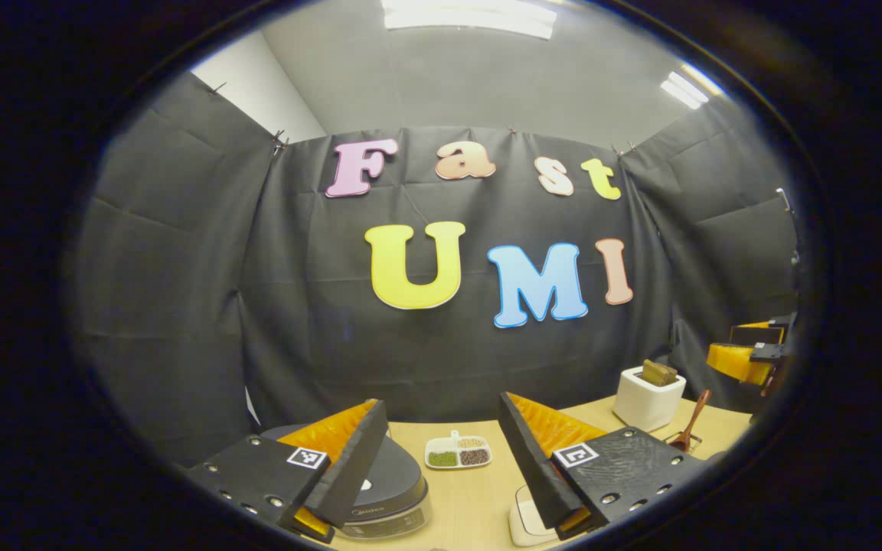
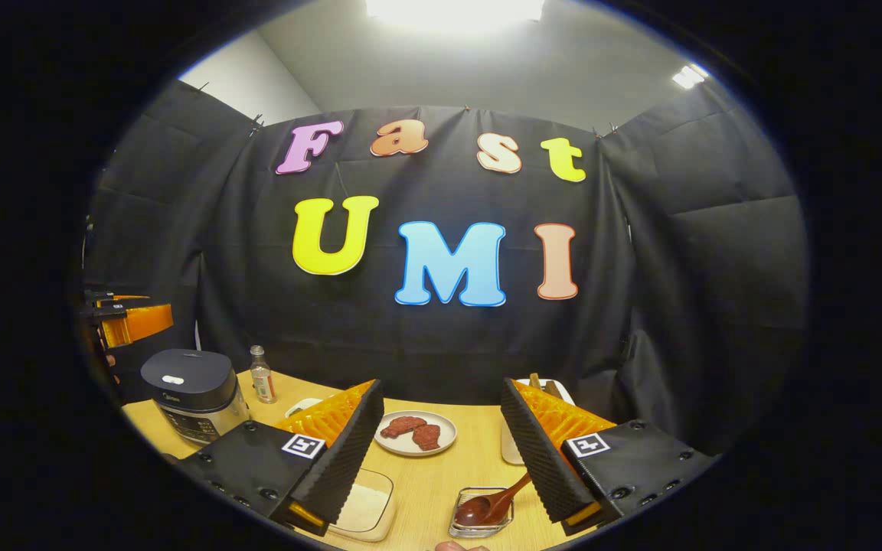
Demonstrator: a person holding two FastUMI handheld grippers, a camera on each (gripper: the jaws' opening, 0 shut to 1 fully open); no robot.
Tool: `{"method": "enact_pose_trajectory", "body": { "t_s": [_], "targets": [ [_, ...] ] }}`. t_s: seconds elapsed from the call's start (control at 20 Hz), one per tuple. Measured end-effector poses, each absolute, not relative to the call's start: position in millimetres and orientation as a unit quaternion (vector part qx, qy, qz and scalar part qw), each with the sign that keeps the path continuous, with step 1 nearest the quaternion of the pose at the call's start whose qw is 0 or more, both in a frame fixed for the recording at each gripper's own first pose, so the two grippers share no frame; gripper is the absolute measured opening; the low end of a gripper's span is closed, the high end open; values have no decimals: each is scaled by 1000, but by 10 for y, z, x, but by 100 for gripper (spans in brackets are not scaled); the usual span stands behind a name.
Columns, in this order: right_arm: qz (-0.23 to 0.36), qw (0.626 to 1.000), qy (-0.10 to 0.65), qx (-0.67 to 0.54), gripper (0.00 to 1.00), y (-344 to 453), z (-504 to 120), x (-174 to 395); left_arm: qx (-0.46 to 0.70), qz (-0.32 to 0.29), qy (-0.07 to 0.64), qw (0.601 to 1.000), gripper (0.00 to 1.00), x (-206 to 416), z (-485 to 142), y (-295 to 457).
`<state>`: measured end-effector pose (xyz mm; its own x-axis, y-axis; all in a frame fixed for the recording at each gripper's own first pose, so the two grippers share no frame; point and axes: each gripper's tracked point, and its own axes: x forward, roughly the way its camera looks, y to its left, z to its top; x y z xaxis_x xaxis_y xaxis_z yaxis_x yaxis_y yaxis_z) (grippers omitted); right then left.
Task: Close the left gripper, press the button to open the rice cooker; take a wooden spoon from the chopstick holder with the right hand, scoop a spoonful of rice and pour it into the rice cooker, then put the wooden spoon back into the chopstick holder.
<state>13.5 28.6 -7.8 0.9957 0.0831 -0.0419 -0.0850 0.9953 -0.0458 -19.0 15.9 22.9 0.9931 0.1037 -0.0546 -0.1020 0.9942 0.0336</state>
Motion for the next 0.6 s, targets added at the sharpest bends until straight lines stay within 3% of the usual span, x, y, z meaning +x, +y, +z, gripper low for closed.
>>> {"method": "enact_pose_trajectory", "body": {
  "t_s": [0.25,0.3,0.45,0.6],
  "targets": [
    [60,998,23,-19,99,395,-128,83,21,58,30,998,91,-265,320,327],
    [61,998,22,-17,94,401,-119,79,21,56,31,998,91,-218,360,357],
    [63,998,20,-12,99,429,-104,94,10,65,55,996,91,-76,357,612],
    [58,998,24,-9,94,380,-127,119,-24,83,75,993,91,30,312,944]
  ]
}}
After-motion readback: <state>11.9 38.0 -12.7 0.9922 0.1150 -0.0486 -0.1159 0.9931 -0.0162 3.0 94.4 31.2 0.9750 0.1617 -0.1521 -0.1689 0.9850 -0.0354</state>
